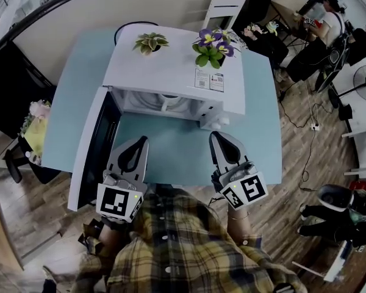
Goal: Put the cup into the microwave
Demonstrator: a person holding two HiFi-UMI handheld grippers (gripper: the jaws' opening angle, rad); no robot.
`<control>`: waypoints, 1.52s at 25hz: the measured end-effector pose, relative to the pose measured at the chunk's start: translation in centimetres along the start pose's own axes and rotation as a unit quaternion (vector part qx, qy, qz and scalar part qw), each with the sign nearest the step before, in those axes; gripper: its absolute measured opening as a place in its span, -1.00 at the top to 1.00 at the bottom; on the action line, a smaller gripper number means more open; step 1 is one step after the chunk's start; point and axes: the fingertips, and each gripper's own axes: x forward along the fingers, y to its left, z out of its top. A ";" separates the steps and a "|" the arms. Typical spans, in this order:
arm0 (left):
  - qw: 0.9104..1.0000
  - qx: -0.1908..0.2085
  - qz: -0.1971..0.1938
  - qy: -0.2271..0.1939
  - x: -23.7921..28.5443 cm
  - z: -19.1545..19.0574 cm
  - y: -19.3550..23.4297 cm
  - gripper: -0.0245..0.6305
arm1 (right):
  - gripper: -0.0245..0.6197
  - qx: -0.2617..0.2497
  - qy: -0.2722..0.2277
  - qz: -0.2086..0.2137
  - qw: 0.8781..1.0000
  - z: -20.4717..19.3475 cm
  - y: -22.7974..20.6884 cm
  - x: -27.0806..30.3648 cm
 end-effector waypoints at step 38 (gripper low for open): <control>1.000 -0.008 0.003 0.011 1.9 -0.7 2.0 0.95 | 0.92 0.020 0.016 0.001 1.000 -0.9 -1.2 2.3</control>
